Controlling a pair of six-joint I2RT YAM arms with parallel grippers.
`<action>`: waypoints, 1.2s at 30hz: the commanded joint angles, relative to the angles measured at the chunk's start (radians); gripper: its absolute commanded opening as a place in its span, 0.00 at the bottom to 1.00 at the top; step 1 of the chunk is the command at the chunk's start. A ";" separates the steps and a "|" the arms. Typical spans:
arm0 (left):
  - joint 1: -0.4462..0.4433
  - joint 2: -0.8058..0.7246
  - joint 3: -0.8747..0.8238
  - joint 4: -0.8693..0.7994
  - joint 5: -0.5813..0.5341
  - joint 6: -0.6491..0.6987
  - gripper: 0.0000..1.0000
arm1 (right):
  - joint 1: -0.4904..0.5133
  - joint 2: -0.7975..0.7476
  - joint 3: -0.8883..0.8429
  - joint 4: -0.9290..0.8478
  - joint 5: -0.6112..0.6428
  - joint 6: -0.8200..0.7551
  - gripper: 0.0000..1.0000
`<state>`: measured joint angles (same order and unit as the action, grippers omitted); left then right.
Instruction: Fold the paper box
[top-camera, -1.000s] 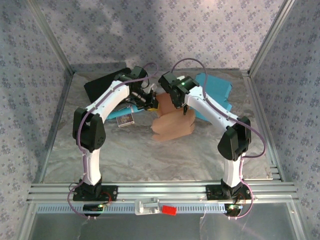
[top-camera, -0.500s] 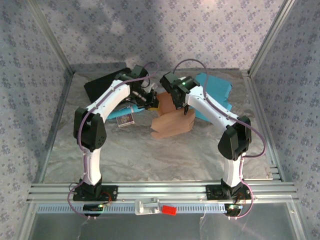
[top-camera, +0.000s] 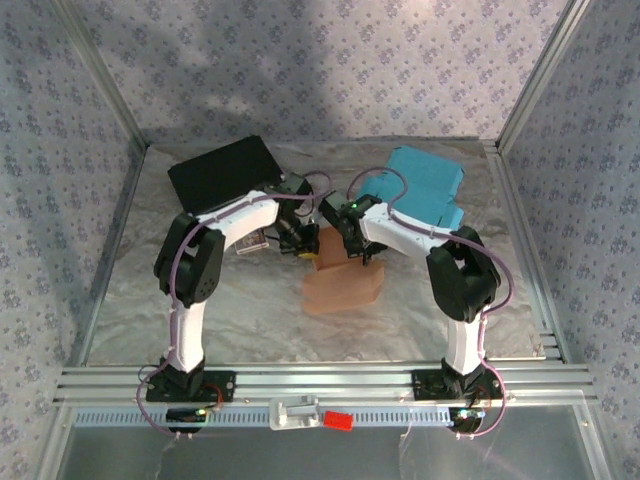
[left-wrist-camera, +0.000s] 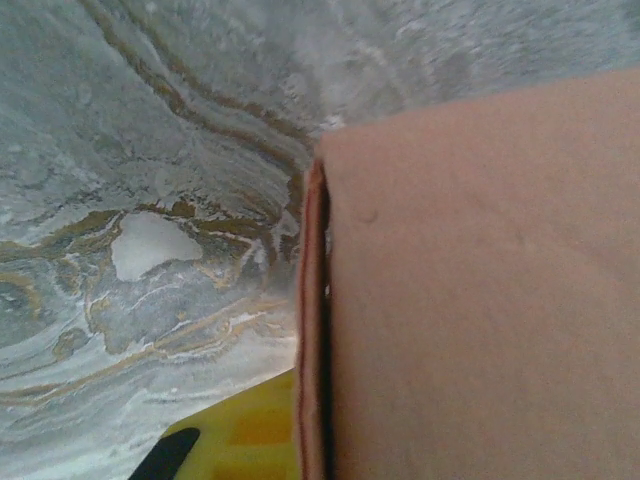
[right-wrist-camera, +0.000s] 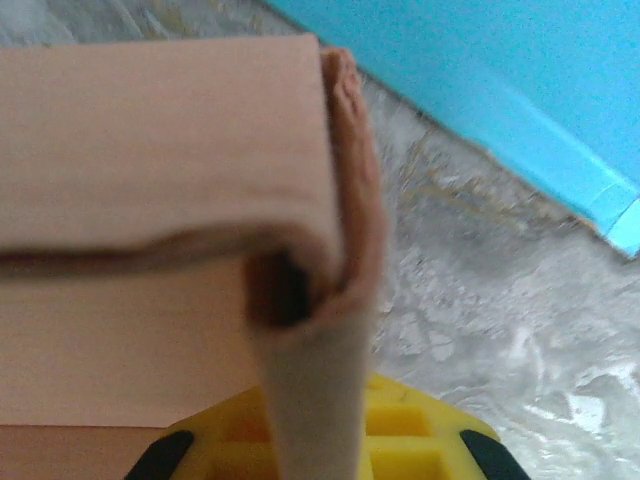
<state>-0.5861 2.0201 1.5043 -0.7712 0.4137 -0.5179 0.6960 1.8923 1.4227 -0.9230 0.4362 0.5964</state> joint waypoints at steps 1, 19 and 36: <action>0.000 -0.011 -0.061 0.117 -0.077 -0.058 0.12 | 0.000 -0.027 -0.038 -0.008 0.002 0.075 0.00; -0.057 -0.058 -0.122 0.178 -0.197 -0.124 0.00 | -0.004 -0.011 -0.034 -0.017 -0.020 0.106 0.00; -0.131 -0.102 -0.164 0.213 -0.308 -0.226 0.22 | -0.001 -0.019 -0.048 -0.011 -0.016 0.118 0.00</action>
<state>-0.7136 1.9377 1.3674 -0.5751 0.0853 -0.7277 0.6964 1.8912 1.3777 -0.9085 0.3874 0.6998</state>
